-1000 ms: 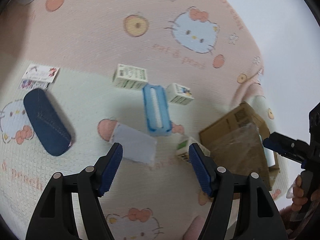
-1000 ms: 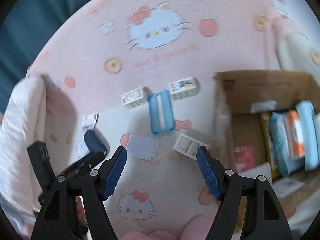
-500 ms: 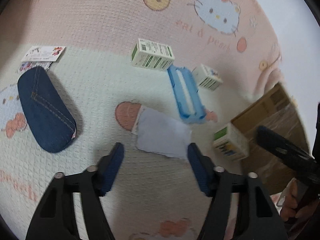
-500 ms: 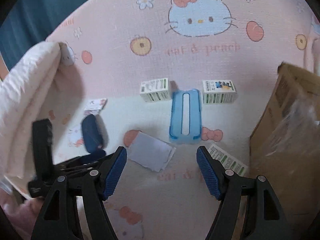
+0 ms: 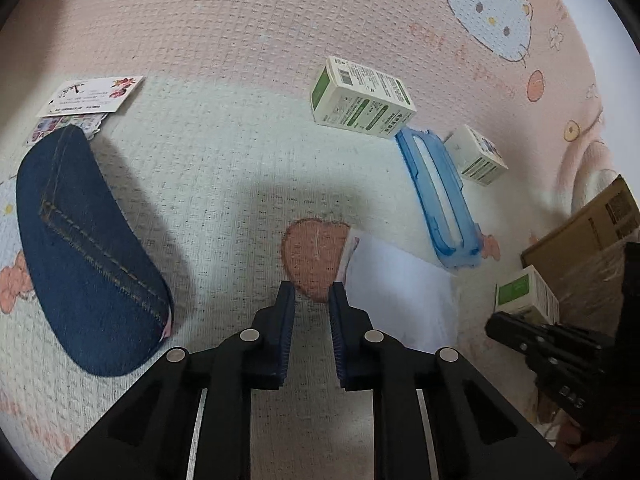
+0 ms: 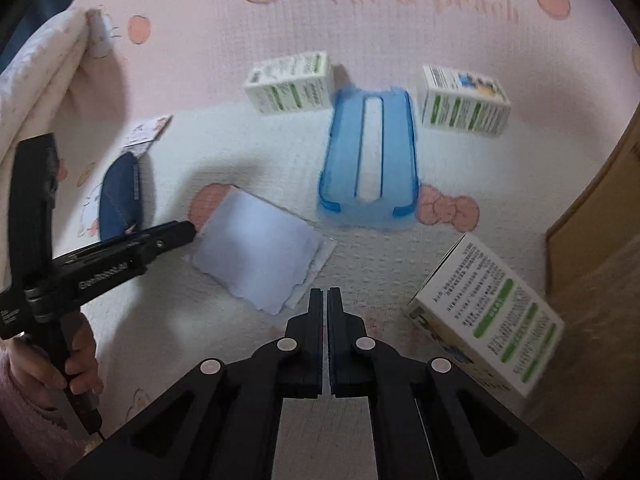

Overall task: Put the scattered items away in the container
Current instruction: 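Move the left gripper back to the white cloth on the sheet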

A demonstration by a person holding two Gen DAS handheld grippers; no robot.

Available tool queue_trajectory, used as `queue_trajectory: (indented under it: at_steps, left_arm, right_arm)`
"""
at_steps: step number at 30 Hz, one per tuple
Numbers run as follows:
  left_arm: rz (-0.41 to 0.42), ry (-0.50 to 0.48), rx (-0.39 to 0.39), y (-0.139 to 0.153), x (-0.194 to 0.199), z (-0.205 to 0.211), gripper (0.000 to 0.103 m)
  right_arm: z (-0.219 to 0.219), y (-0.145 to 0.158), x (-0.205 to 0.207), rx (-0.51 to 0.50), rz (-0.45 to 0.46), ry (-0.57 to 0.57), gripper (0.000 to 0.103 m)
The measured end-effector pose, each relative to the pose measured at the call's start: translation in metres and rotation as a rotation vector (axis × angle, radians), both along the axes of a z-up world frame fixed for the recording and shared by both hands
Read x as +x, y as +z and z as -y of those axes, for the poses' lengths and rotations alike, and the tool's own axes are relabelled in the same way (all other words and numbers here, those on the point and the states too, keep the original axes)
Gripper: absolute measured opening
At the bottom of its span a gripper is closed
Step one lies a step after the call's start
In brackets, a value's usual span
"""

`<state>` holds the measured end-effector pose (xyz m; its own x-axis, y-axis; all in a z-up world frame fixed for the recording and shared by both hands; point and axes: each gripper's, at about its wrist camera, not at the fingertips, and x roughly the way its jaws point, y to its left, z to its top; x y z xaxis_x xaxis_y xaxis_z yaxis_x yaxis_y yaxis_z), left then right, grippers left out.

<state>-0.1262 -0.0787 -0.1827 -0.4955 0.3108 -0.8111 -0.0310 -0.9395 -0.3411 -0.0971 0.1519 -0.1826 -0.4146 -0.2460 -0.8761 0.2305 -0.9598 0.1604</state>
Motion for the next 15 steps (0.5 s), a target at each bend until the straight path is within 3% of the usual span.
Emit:
queue_trajectory:
  at_steps: [2, 5, 9, 12, 15]
  left_arm:
    - [0.009, -0.025, 0.03, -0.001, 0.001, -0.002, 0.019]
    - [0.064, -0.063, 0.177, -0.007, 0.004, -0.005, 0.018]
    - [0.064, -0.083, 0.167, -0.005, 0.019, -0.013, 0.018]
    - [0.095, -0.083, 0.177, -0.005, 0.03, -0.011, 0.018]
    - [0.122, -0.099, 0.149, -0.002, 0.044, -0.011, 0.019]
  right_arm:
    - [-0.002, -0.013, -0.006, 0.002, 0.026, -0.023, 0.0]
    - [-0.005, -0.021, -0.006, -0.072, 0.02, -0.03, 0.0]
    - [0.003, -0.022, 0.01, -0.104, 0.018, 0.042, 0.0]
    - [0.005, -0.02, 0.027, -0.098, 0.009, 0.039, 0.0]
    - [-0.001, -0.019, 0.043, -0.159, 0.054, 0.02, 0.0]
